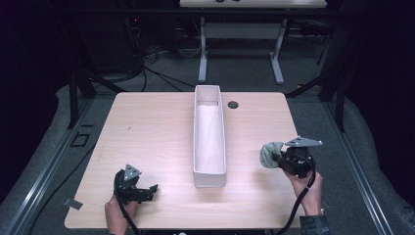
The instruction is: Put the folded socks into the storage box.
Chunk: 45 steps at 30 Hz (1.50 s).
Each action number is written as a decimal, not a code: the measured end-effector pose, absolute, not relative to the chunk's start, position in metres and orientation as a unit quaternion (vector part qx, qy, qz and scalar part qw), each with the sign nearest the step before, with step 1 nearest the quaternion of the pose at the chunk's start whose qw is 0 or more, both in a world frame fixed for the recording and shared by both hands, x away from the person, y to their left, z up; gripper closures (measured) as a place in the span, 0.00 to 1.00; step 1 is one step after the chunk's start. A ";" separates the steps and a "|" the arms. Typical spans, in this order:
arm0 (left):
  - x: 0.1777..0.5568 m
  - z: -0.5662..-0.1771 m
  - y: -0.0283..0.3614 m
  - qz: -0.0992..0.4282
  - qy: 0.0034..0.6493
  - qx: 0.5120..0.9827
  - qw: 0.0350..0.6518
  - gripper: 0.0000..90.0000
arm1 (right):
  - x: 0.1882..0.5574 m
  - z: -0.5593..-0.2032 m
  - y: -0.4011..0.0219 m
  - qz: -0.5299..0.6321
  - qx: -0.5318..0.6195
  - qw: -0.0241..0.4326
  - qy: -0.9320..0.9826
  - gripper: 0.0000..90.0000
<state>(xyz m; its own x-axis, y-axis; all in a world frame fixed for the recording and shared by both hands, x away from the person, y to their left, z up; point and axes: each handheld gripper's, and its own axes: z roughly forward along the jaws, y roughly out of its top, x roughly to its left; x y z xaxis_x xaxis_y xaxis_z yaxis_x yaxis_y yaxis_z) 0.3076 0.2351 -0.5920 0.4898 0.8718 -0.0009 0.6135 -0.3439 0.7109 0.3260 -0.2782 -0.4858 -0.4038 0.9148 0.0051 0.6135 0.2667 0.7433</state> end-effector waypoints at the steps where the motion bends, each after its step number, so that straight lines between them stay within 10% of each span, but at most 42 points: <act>1: 0.308 -0.592 0.235 0.194 0.466 0.797 0.333 0.00 | 0.326 -0.484 -0.278 0.345 0.501 0.224 0.761 0.83; 45: 0.307 -0.592 0.235 0.194 0.465 0.797 0.332 0.00 | 0.332 -0.447 -0.256 0.358 0.462 0.233 0.777 0.83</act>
<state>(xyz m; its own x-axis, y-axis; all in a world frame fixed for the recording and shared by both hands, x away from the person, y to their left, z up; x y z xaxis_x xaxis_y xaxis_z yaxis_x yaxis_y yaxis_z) 0.3073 0.2354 -0.5920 0.4921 0.8705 0.0009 0.6122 -0.3468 0.7106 0.3322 -0.2565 -0.4474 -0.4639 0.8854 -0.0307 0.5518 0.3158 0.7718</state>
